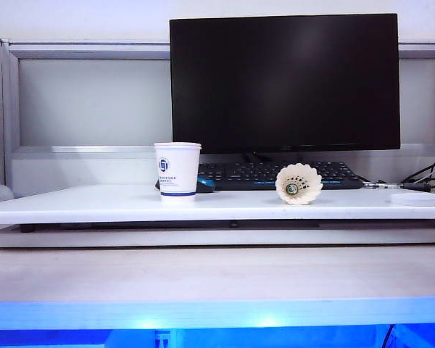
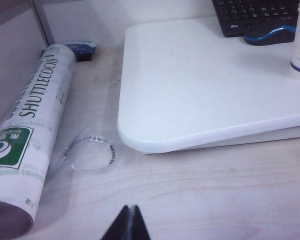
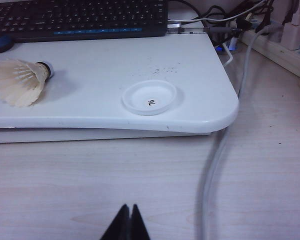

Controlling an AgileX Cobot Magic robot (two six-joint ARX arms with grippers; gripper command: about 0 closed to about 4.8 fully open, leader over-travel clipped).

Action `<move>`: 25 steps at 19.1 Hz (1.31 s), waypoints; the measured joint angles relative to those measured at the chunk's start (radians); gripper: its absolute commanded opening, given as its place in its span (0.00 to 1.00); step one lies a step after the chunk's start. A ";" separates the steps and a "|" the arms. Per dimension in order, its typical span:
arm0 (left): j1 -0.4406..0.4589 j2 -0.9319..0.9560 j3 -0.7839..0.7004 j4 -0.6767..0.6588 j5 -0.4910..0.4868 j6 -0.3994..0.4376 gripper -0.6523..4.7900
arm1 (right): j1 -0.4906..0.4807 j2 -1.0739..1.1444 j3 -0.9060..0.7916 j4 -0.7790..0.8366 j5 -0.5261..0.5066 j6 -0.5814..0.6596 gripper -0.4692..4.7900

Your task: Pick up the badminton from the table and put it into the white paper cup.

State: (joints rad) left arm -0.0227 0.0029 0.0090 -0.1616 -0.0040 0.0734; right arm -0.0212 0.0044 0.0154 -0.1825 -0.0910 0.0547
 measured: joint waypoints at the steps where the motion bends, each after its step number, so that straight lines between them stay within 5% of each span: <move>1: 0.000 0.000 0.000 0.000 0.000 0.000 0.11 | 0.000 0.000 0.000 0.000 0.000 0.000 0.08; 10: 0.000 0.000 0.000 0.000 0.002 0.000 0.11 | 0.000 0.000 0.011 0.012 -0.010 0.002 0.08; 16: 0.000 0.000 0.000 0.000 0.012 0.000 0.11 | 0.002 0.000 0.082 0.052 -0.082 0.125 0.14; 25: 0.000 0.000 0.000 0.001 0.050 -0.064 0.11 | 0.004 0.197 0.279 0.076 -0.188 0.135 0.70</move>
State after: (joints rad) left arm -0.0231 0.0029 0.0093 -0.1608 0.0460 0.0093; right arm -0.0174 0.2016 0.2943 -0.1062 -0.2794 0.1902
